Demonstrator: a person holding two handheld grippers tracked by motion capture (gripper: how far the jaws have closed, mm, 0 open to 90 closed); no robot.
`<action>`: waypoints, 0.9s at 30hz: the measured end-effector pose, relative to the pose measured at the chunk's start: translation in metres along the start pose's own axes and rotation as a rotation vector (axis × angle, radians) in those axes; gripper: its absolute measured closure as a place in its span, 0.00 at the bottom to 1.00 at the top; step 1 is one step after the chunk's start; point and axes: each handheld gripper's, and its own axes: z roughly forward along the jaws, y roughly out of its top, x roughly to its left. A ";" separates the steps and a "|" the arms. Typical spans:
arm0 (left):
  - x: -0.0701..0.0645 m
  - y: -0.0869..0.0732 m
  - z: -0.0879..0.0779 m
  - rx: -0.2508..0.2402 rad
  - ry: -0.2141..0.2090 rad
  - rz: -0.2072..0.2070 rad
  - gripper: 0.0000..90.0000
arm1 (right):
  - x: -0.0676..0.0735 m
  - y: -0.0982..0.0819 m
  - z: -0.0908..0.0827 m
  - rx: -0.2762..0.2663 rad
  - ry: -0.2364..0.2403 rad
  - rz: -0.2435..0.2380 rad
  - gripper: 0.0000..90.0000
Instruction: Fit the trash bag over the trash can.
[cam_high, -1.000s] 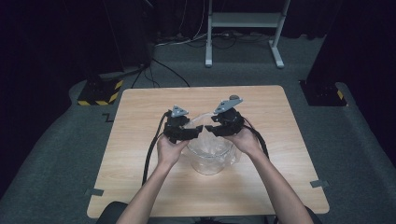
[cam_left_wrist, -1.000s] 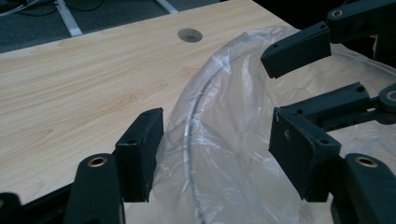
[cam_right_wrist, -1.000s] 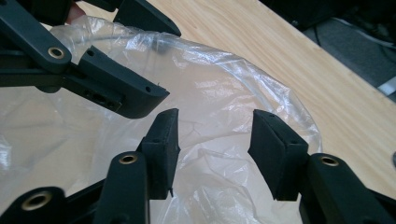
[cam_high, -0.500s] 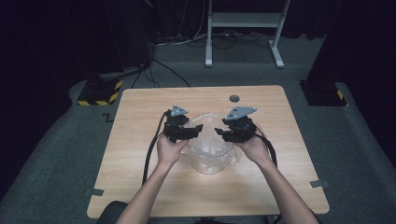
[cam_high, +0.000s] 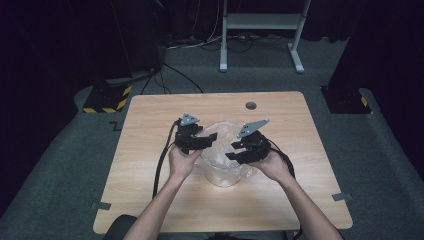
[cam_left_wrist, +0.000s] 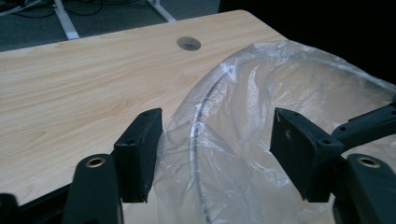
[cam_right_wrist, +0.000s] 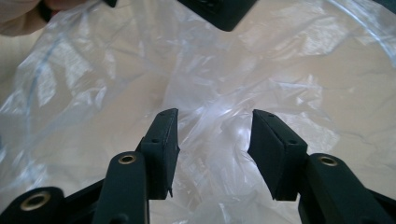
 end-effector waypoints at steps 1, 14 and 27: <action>-0.001 0.000 0.000 0.002 0.005 0.006 0.40 | 0.000 -0.001 0.000 0.001 0.018 -0.006 0.56; -0.009 0.001 0.003 0.075 0.014 0.078 0.31 | 0.009 -0.005 -0.003 -0.049 0.087 -0.070 0.54; -0.005 -0.002 0.003 0.072 0.002 0.042 0.32 | 0.009 -0.010 -0.025 -0.190 0.050 -0.065 0.52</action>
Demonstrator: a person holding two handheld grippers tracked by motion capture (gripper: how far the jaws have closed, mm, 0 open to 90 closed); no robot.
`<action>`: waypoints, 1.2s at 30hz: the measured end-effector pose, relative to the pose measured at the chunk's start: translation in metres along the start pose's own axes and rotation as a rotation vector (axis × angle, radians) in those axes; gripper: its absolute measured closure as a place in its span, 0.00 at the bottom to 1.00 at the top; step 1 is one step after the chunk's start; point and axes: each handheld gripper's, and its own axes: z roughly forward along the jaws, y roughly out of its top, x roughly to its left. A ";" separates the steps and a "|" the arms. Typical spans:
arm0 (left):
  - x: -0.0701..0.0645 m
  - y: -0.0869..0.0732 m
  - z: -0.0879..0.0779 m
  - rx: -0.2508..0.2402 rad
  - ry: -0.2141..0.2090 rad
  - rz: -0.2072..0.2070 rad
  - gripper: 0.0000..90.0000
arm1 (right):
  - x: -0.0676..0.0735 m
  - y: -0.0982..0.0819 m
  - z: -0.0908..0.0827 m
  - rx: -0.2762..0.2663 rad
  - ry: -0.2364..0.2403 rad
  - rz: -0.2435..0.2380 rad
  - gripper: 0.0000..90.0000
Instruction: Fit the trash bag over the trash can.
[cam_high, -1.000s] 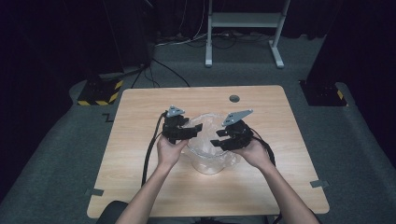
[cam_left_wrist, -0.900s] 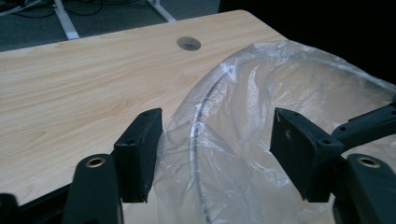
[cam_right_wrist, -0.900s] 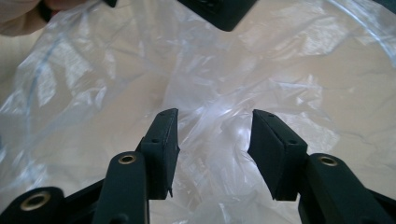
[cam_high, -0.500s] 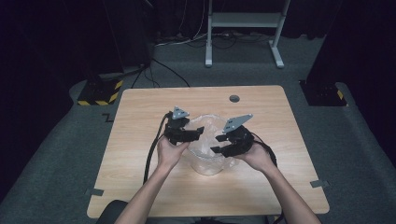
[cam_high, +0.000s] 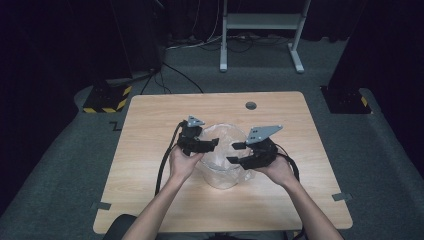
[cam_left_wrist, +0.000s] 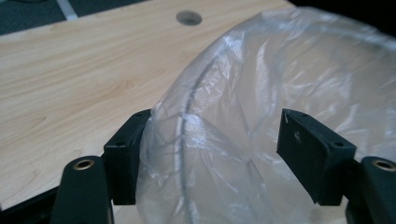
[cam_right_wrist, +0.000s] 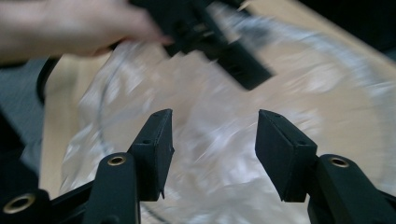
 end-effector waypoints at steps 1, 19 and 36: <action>0.000 0.000 -0.002 -0.012 -0.010 0.003 0.31 | -0.005 0.000 -0.007 -0.067 -0.022 0.038 0.51; -0.005 -0.019 -0.003 -0.109 0.016 0.035 0.39 | -0.010 -0.039 -0.035 -0.150 -0.092 0.141 0.65; -0.011 -0.024 -0.005 -0.166 0.092 0.000 0.40 | -0.006 -0.036 -0.026 -0.151 -0.262 0.132 0.56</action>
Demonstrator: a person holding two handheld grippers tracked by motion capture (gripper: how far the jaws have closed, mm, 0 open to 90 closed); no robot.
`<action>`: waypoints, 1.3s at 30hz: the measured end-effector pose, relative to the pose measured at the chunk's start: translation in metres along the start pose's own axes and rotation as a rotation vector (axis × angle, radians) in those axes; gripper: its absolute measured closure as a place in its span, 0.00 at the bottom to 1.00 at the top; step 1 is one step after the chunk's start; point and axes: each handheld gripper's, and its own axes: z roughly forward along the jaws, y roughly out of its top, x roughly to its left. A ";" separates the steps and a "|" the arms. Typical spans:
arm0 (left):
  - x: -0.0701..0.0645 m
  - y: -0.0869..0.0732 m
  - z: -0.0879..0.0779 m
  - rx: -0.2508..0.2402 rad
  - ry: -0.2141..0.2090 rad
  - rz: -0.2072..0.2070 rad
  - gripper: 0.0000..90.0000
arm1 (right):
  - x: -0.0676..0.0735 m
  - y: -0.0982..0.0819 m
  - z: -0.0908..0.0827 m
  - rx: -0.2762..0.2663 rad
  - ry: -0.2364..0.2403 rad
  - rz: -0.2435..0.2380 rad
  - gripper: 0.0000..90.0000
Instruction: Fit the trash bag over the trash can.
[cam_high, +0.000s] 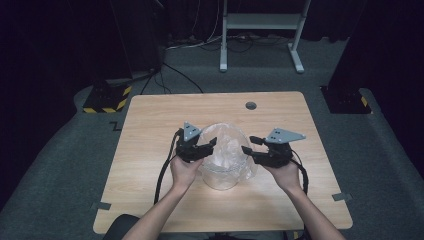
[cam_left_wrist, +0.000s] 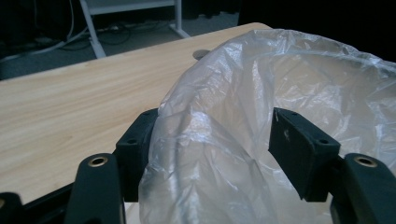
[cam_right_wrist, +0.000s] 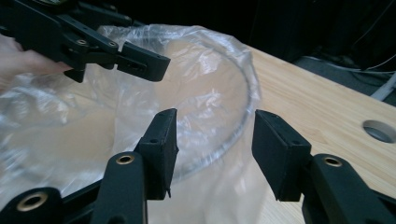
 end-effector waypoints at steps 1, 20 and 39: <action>0.000 0.000 0.001 0.005 -0.010 -0.012 0.40 | -0.001 -0.002 -0.007 -0.013 -0.012 0.001 0.56; -0.008 -0.001 0.002 0.009 -0.009 -0.036 0.42 | -0.013 -0.040 0.013 0.176 -0.053 0.102 0.56; -0.017 0.001 0.004 -0.052 0.052 -0.013 0.41 | -0.010 -0.030 -0.022 0.125 -0.210 0.112 0.52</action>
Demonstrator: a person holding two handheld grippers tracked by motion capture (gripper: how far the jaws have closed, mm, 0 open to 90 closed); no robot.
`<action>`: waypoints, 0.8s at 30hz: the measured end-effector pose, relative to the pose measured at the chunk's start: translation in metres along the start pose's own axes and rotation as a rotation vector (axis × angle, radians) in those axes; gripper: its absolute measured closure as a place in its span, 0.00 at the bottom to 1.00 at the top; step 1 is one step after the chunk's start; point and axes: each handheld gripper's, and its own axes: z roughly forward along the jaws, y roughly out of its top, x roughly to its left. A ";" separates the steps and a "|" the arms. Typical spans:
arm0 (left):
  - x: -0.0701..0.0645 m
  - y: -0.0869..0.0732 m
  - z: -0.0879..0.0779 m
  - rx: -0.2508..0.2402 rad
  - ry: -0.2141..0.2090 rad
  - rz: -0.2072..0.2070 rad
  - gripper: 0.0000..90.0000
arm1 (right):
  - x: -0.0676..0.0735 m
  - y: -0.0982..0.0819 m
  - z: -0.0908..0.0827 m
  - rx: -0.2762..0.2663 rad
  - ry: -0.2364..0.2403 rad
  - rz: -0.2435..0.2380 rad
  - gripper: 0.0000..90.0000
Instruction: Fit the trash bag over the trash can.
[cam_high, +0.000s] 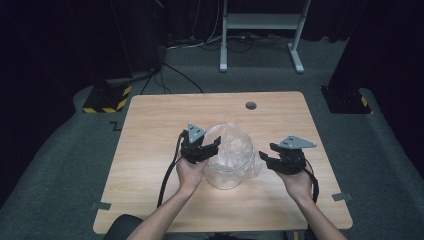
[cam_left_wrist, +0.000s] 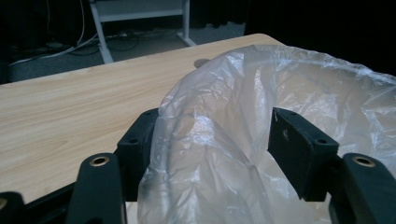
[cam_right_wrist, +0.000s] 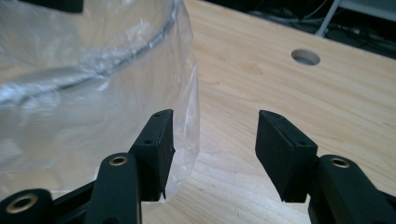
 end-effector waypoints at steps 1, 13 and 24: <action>0.000 0.000 0.001 0.001 -0.002 -0.003 0.41 | 0.000 0.000 -0.001 -0.013 0.027 -0.003 0.53; -0.002 0.005 0.011 0.020 -0.017 -0.009 0.38 | 0.007 0.003 0.013 0.011 0.051 -0.026 0.55; 0.011 0.012 0.002 0.040 -0.107 -0.016 0.26 | -0.004 0.002 0.017 0.002 0.033 0.003 0.52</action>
